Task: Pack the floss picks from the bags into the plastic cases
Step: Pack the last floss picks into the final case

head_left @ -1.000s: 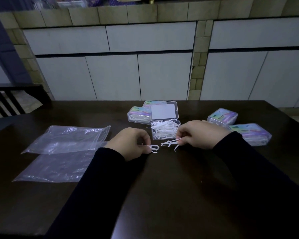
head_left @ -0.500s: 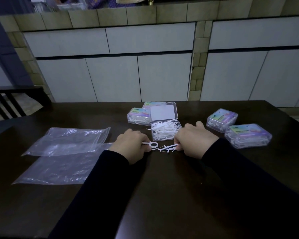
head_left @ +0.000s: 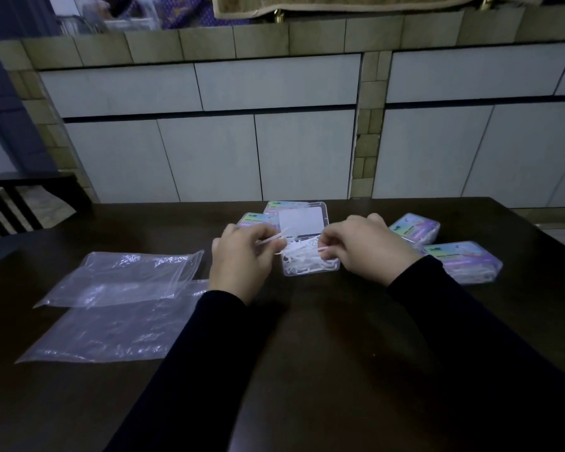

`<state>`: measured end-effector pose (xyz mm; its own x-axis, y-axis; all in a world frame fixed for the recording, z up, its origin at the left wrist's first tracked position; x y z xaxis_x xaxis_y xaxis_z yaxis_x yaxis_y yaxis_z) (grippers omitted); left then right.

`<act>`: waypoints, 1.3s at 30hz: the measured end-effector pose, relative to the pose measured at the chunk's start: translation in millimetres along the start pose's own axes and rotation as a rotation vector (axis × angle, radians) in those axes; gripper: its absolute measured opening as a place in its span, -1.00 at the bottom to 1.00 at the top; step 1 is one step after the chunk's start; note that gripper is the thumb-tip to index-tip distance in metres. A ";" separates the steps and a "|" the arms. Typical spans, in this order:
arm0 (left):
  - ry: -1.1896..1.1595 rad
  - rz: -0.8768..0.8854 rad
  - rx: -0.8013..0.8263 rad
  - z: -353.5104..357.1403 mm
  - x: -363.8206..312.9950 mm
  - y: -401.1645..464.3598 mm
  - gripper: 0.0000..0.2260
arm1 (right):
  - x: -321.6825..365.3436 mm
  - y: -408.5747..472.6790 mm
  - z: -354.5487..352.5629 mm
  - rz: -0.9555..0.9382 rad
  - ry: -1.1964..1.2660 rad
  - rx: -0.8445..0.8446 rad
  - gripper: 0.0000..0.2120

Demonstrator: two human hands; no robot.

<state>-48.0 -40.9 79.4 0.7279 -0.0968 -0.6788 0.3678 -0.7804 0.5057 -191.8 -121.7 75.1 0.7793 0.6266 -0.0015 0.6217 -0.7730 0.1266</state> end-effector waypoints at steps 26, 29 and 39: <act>0.009 0.032 0.186 63.6 -10.9 28.5 -0.82 | -46.3 20.3 54.0 0.052 0.418 -0.008 -0.14; 0.031 0.037 0.198 66.4 -5.4 31.4 -0.83 | -47.2 19.5 59.4 0.036 0.525 0.004 -0.20; -0.126 -0.053 0.173 32.6 20.1 38.7 -0.77 | -45.8 22.1 66.3 0.047 0.452 0.040 -0.22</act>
<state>-38.1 -93.1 67.9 0.6279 -0.1205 -0.7689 0.2909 -0.8800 0.3755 -208.6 -174.1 12.2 0.7000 0.5647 0.4373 0.5961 -0.7991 0.0776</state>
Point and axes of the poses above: each hand's wrist, its own y-axis towards the middle knuckle, its own z-axis out of the palm, x = y × z, the point moved 9 cm from there along y, towards the middle knuckle, and after that the axes turned 11 degrees about -y, right-handed, at the moved point
